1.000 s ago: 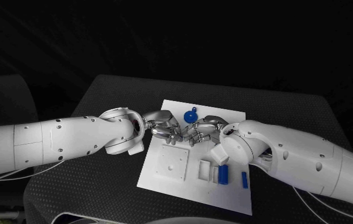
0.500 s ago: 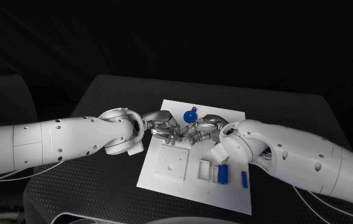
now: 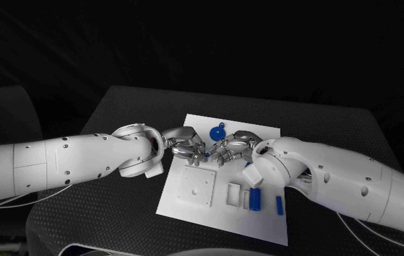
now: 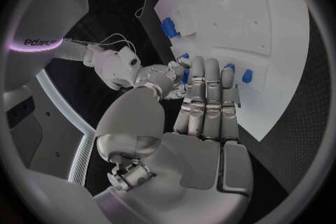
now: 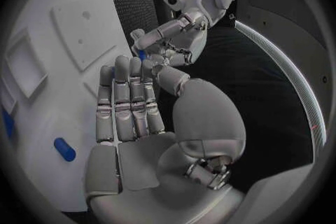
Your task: Assemble the parts on the task board
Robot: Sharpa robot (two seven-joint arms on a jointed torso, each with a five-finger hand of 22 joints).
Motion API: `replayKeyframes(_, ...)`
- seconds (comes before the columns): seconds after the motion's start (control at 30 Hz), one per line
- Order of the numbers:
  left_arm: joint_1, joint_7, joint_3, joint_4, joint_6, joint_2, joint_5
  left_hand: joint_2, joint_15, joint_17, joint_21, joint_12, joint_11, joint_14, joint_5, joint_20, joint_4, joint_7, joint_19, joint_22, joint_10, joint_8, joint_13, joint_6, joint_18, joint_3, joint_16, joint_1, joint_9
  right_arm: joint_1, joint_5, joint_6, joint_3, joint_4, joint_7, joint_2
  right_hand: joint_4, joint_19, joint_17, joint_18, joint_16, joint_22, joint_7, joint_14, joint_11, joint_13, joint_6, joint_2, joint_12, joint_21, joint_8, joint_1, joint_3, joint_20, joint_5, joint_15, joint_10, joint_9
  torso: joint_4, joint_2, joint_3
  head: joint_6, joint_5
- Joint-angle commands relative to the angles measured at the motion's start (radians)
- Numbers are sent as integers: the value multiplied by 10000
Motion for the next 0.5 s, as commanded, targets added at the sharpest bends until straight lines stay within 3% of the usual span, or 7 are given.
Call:
replayKeyframes(0.03,2,25,3,27,-55,-2,47,-25,11,-11,45,59,-11,70,64,-31,16,-171,61,226,83,34,17,273,-76,51,61,79,10,-5,215,520,3,-8,445,-53,15,-233,-59,54,-124,213,232,-226,133,-79,-512,-117,-176,-90,-277,-651,-491,46,306,96,-277,-34,4,-4,-1,2,0)
replayKeyframes(0.13,2,44,3,34,-89,-5,-91,-25,11,-12,45,58,-11,70,63,-31,16,-171,61,226,82,32,17,275,-76,52,61,79,10,-5,153,823,3,-37,445,-68,86,-464,-112,28,-237,218,464,-436,249,-172,-980,-174,-333,-161,-561,-1366,-1274,89,696,192,-517,-161,3,-1,0,16,7)
replayKeyframes(0.23,2,61,3,56,-96,-5,-364,-27,10,-12,46,57,-11,70,61,-32,15,-172,61,226,82,30,18,276,-76,53,61,80,10,-5,8,976,3,-81,316,-58,115,-626,-163,7,-323,216,501,-597,402,-327,-1084,-220,-465,-225,-639,-1599,-1616,121,848,267,-869,-256,-6,-2,1,17,18)
replayKeyframes(0.27,2,68,3,62,-90,-2,-413,-28,10,-12,46,56,-11,70,60,-32,14,-172,61,226,82,29,18,276,-76,53,61,80,11,-5,-78,983,3,-104,277,-54,235,-761,-210,-25,-406,209,541,-743,528,-437,-1179,-238,-484,-292,-697,-1835,-1786,147,933,336,-1134,-309,-6,-2,1,17,18)
replayKeyframes(0.5,1,78,3,103,-115,42,-679,-36,9,-14,49,53,-10,70,50,-33,9,-173,61,226,81,25,19,279,-75,56,61,84,11,-5,-245,1349,3,-129,71,-6,383,-862,-254,-36,-441,219,603,-810,551,-556,-1311,-226,-438,-334,-766,-1967,-1921,167,928,372,-1249,-390,-2,0,-1,2,12)
